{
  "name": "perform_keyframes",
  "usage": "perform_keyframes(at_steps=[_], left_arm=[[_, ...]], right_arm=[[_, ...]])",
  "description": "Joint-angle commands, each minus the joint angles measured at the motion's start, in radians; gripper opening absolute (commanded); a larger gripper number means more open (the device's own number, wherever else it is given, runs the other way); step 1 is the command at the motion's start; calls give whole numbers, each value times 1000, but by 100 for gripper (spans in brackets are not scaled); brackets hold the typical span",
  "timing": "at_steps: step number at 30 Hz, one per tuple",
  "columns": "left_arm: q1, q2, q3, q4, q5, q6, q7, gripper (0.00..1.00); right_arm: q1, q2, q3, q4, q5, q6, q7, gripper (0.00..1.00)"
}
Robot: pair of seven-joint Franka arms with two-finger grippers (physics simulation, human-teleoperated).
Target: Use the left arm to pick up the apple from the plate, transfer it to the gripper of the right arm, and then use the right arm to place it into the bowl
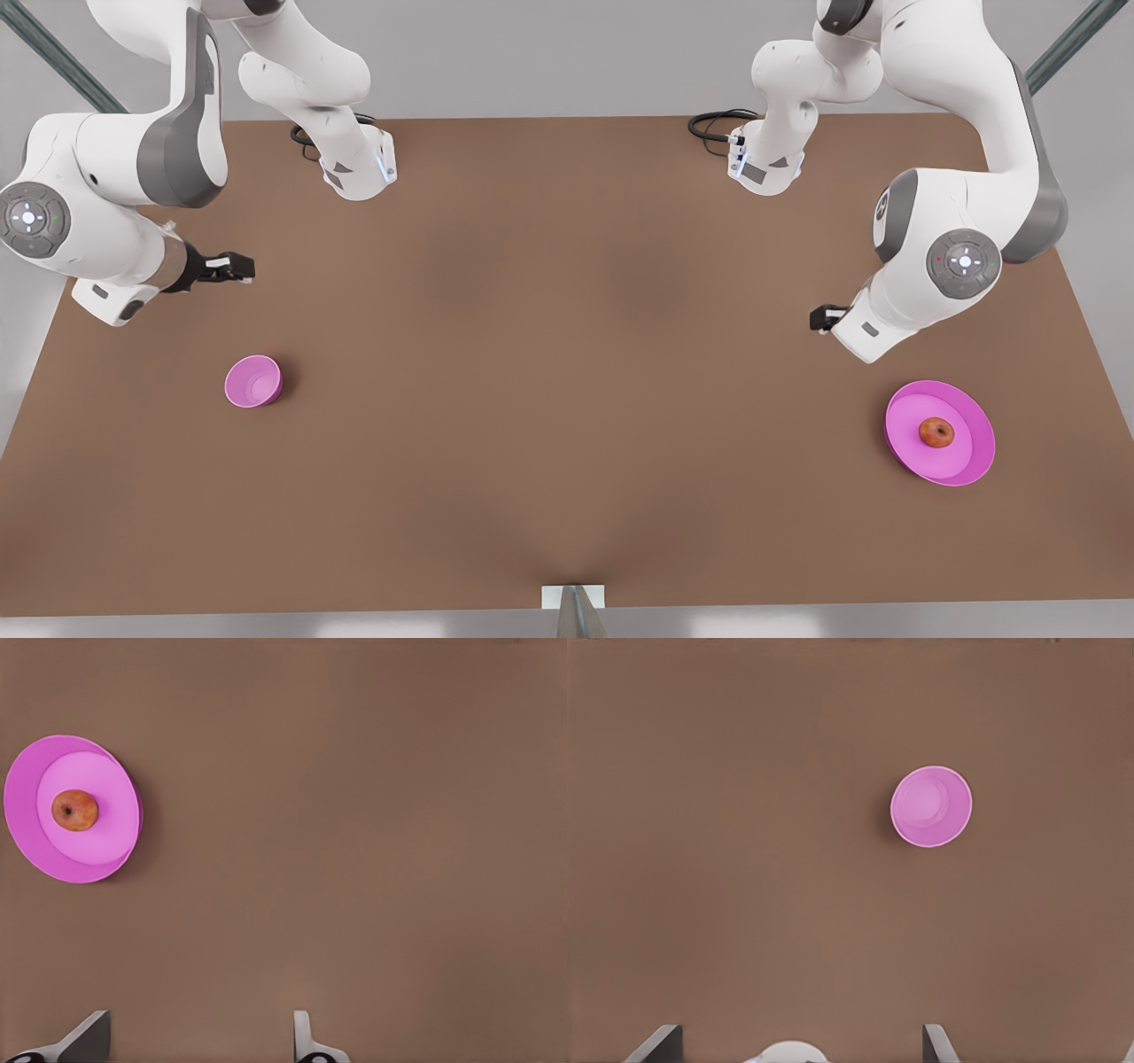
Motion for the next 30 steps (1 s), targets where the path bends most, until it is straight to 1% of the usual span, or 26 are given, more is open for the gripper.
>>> perform_keyframes(at_steps=[1, 3, 4, 5, 7, 9, 10, 11, 12, 13, 15, 18, 19, 22, 26, 27, 30], left_arm=[[-1, -1, 0, 3, -1, 14, 7, 100], [5, 21, 3, -2, 3, 17, 5, 100], [46, 73, 14, 0, 8, 33, 8, 100], [105, 122, 17, -2, 3, 154, 8, 100], [207, 239, 17, 0, 5, 306, 72, 100], [328, 297, 17, 3, 8, 391, 224, 100], [376, 343, 20, 13, 8, 477, 304, 100], [417, 375, 20, 13, 8, 538, 356, 100], [436, 390, 20, 13, 6, 557, 358, 100], [442, 416, 20, 13, 6, 575, 355, 100], [448, 463, 20, 12, 6, 665, 358, 100], [473, 484, 20, 7, 6, 685, 363, 100], [477, 489, 20, -6, 3, 731, 392, 100], [484, 505, 28, -13, 2, 735, 424, 100], [485, 561, 34, -8, -6, 774, 461, 100], [484, 568, 34, -8, -43, 776, 464, 100], [488, 573, 34, -10, -47, 776, 464, 100]], right_arm=[[-1, -1, -1, -1, -2, 11, 52, 100], [-1, 0, -1, 1, -8, 11, 55, 100], [-1, 4, -1, -1, -9, 11, 58, 100], [-1, 5, -10, -1, -3, 11, 60, 100], [1, 42, -12, 12, -11, -4, 43, 100], [-1, 65, -10, 16, -12, -1, 43, 100], [-2, 73, -9, 28, -12, 22, 41, 100], [2, 77, -9, 38, -2, 26, 43, 100], [-2, 79, -9, 39, -3, 29, 43, 100], [-1, 79, -7, 35, 1, 65, 43, 100], [4, 74, -7, 31, 1, 77, 43, 100], [1, 76, -7, 28, 3, 82, 43, 100], [1, 77, -7, 27, 3, 82, 43, 100], [4, 79, -7, 19, 4, 83, 43, 100], [7, 80, -6, 10, 4, 88, 43, 100], [7, 80, -6, 10, 4, 88, 43, 100], [7, 83, -4, 8, 4, 88, 43, 100]])
